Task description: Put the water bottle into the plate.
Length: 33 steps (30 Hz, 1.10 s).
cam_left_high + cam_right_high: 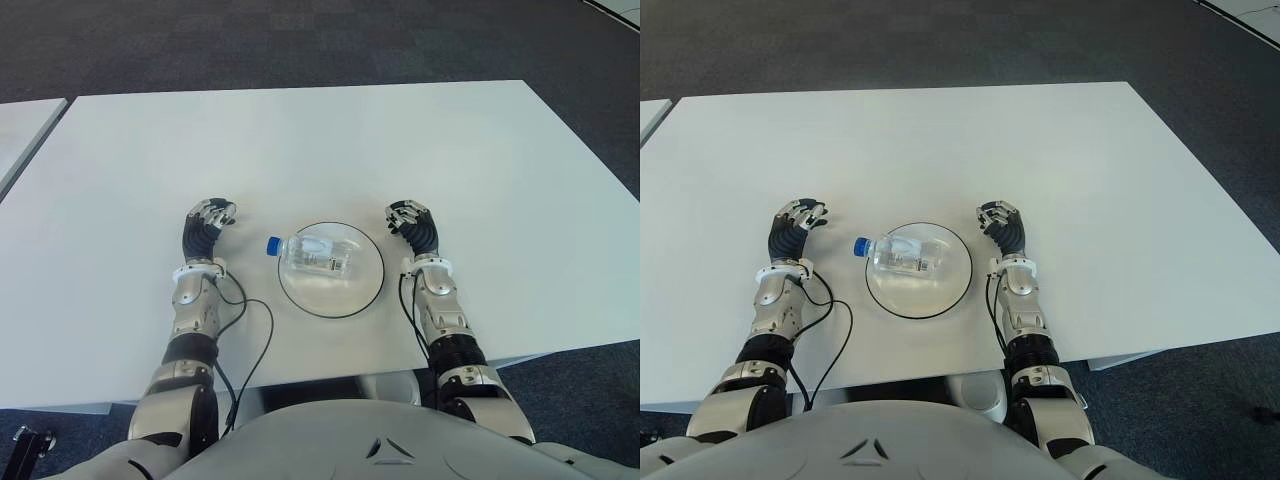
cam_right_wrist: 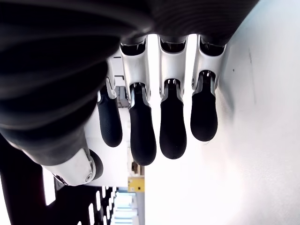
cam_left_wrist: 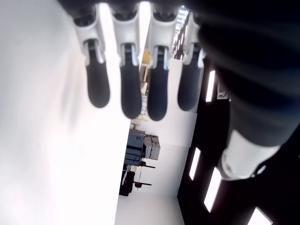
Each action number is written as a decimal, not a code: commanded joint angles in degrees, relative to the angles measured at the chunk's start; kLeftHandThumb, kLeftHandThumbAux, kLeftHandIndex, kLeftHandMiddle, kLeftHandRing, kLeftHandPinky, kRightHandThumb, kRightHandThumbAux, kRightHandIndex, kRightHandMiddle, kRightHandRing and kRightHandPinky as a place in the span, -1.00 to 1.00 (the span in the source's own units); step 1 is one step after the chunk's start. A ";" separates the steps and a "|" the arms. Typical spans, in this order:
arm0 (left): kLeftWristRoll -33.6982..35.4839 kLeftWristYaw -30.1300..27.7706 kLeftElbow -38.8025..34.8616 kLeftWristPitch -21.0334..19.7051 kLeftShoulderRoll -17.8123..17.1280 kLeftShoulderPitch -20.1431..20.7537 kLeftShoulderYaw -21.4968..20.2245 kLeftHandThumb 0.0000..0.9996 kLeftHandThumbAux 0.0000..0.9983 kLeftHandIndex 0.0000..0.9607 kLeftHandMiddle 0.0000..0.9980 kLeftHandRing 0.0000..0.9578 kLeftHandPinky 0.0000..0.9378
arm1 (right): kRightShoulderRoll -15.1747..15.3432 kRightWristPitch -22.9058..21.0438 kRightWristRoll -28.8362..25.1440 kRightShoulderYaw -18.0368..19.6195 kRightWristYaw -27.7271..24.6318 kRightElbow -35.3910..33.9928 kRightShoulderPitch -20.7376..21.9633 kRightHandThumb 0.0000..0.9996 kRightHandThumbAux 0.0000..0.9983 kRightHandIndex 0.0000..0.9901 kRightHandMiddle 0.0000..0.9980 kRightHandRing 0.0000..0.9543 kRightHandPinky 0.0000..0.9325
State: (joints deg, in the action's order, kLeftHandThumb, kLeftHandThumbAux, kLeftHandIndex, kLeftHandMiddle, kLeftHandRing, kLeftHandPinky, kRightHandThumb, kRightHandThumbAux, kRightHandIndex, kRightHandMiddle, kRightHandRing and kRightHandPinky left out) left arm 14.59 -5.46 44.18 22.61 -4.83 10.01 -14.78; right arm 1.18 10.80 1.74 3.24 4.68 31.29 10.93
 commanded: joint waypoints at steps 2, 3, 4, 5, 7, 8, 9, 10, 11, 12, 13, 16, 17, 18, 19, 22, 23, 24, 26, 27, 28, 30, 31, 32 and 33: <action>-0.48 -0.79 2.63 -6.57 1.96 -4.65 1.06 0.41 0.45 -0.13 -0.14 -0.11 -0.09 | -0.19 -3.84 -0.60 0.24 -0.53 1.68 -3.26 0.41 0.46 -0.12 0.25 0.30 0.32; -0.52 -0.80 2.51 -6.62 1.99 -4.71 1.12 0.41 0.45 -0.13 -0.14 -0.11 -0.10 | -0.16 -3.85 -0.63 0.27 -0.57 1.63 -3.28 0.41 0.46 -0.12 0.26 0.30 0.32; -0.65 -0.87 2.37 -6.65 1.98 -4.78 1.25 0.41 0.45 -0.13 -0.14 -0.12 -0.10 | -0.14 -3.81 -0.63 0.31 -0.56 1.59 -3.30 0.41 0.46 -0.12 0.26 0.30 0.32; -0.77 -0.94 2.25 -6.67 1.97 -4.85 1.37 0.41 0.45 -0.13 -0.15 -0.12 -0.10 | -0.14 -3.79 -0.60 0.33 -0.51 1.54 -3.32 0.41 0.46 -0.12 0.26 0.30 0.32; -1.01 -1.14 2.07 -6.60 1.96 -4.98 1.62 0.41 0.45 -0.13 -0.15 -0.13 -0.10 | -0.12 -3.83 -0.54 0.38 -0.40 1.36 -3.41 0.41 0.46 -0.12 0.26 0.31 0.33; -1.10 -1.24 2.02 -6.54 1.95 -5.02 1.72 0.41 0.45 -0.13 -0.15 -0.13 -0.10 | -0.12 -3.89 -0.52 0.39 -0.33 1.26 -3.47 0.41 0.46 -0.12 0.26 0.31 0.33; -1.17 -1.29 1.97 -6.49 1.98 -5.07 1.79 0.41 0.45 -0.13 -0.15 -0.13 -0.10 | -0.10 -3.93 -0.51 0.42 -0.32 1.18 -3.51 0.41 0.46 -0.12 0.26 0.31 0.33; -1.30 -1.34 1.90 -6.41 2.02 -5.12 1.89 0.41 0.45 -0.13 -0.15 -0.13 -0.10 | -0.08 -3.99 -0.50 0.44 -0.30 1.07 -3.57 0.41 0.46 -0.12 0.26 0.31 0.33; -1.38 -1.36 1.84 -6.37 2.05 -5.15 1.95 0.41 0.45 -0.13 -0.16 -0.13 -0.10 | -0.06 -4.02 -0.50 0.46 -0.30 1.01 -3.60 0.41 0.46 -0.12 0.26 0.30 0.32; -1.67 -1.40 1.70 -6.18 2.03 -5.23 2.19 0.41 0.45 -0.13 -0.16 -0.13 -0.11 | -0.04 -4.06 -0.56 0.50 -0.36 0.90 -3.66 0.41 0.46 -0.12 0.26 0.30 0.32; -1.87 -1.42 1.60 -6.05 2.00 -5.29 2.37 0.41 0.45 -0.13 -0.16 -0.14 -0.11 | -0.02 -4.10 -0.59 0.53 -0.40 0.81 -3.70 0.41 0.46 -0.12 0.26 0.30 0.31; -2.39 -1.27 1.07 -5.73 2.06 -5.55 2.93 0.41 0.45 -0.13 -0.17 -0.15 -0.13 | 0.06 -3.88 -0.79 0.68 -0.65 0.78 -3.79 0.41 0.46 -0.12 0.25 0.28 0.28; -2.44 -1.28 0.90 -5.50 2.11 -5.64 3.05 0.41 0.45 -0.13 -0.17 -0.15 -0.14 | 0.11 -3.67 -0.83 0.68 -0.75 0.77 -3.86 0.41 0.46 -0.12 0.25 0.28 0.28; -2.46 -1.27 0.77 -5.36 2.16 -5.72 3.15 0.41 0.45 -0.13 -0.17 -0.15 -0.14 | 0.16 -3.54 -0.86 0.69 -0.83 0.75 -3.91 0.41 0.46 -0.12 0.25 0.28 0.28; -2.47 -1.26 0.66 -5.29 2.19 -5.78 3.21 0.40 0.45 -0.13 -0.17 -0.15 -0.14 | 0.20 -3.46 -0.87 0.69 -0.88 0.72 -3.95 0.41 0.46 -0.12 0.25 0.28 0.28; -2.47 -1.24 0.12 -4.73 2.49 -6.06 3.29 0.40 0.45 -0.13 -0.17 -0.14 -0.14 | 0.43 -3.08 -0.95 0.71 -1.26 0.36 -4.16 0.41 0.46 -0.12 0.26 0.28 0.30; -2.38 -1.31 -0.08 -4.51 2.63 -6.17 3.26 0.40 0.45 -0.13 -0.17 -0.14 -0.14 | 0.49 -3.04 -0.94 0.69 -1.38 0.11 -4.27 0.41 0.46 -0.12 0.26 0.29 0.31; -2.33 -1.35 -0.22 -4.39 2.73 -6.26 3.25 0.40 0.45 -0.13 -0.17 -0.14 -0.14 | 0.53 -3.03 -0.94 0.68 -1.47 -0.06 -4.35 0.41 0.46 -0.12 0.26 0.29 0.31; -2.21 -1.50 -0.49 -4.16 2.92 -6.42 3.19 0.40 0.45 -0.13 -0.16 -0.14 -0.14 | 0.58 -3.05 -0.90 0.65 -1.59 -0.34 -4.50 0.41 0.46 -0.12 0.27 0.30 0.32; -2.23 -1.54 -0.71 -4.02 3.00 -6.54 3.22 0.40 0.45 -0.13 -0.16 -0.13 -0.14 | 0.58 -3.09 -0.88 0.63 -1.63 -0.56 -4.61 0.41 0.46 -0.12 0.27 0.30 0.31; -2.26 -1.57 -0.88 -3.93 3.05 -6.63 3.24 0.40 0.45 -0.13 -0.17 -0.13 -0.13 | 0.59 -3.13 -0.86 0.60 -1.66 -0.72 -4.69 0.41 0.46 -0.12 0.27 0.30 0.31; -2.36 -1.61 -1.28 -3.72 3.15 -6.82 3.32 0.40 0.45 -0.13 -0.17 -0.13 -0.13 | 0.58 -3.24 -0.82 0.53 -1.69 -1.13 -4.87 0.41 0.46 -0.12 0.27 0.30 0.32; -2.38 -1.64 -1.37 -3.68 3.17 -6.87 3.32 0.40 0.45 -0.13 -0.17 -0.13 -0.13 | 0.58 -3.28 -0.81 0.51 -1.70 -1.24 -4.91 0.41 0.46 -0.12 0.27 0.30 0.32; -2.41 -1.67 -1.53 -3.59 3.21 -6.94 3.35 0.40 0.45 -0.13 -0.17 -0.13 -0.13 | 0.57 -3.33 -0.79 0.48 -1.71 -1.41 -4.99 0.41 0.46 -0.12 0.27 0.30 0.32; -2.63 -1.63 -1.83 -3.34 3.24 -7.17 3.49 0.40 0.45 -0.13 -0.17 -0.13 -0.13 | 0.62 -3.36 -0.79 0.45 -1.78 -1.61 -5.11 0.41 0.46 -0.12 0.27 0.30 0.33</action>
State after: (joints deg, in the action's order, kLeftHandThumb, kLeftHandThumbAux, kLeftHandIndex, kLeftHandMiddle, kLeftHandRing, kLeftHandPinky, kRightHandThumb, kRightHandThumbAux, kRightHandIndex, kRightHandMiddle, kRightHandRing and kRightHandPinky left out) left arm 12.80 -6.54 39.96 22.43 -3.21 7.11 -12.30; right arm 1.89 10.46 1.25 3.58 3.13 28.11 8.68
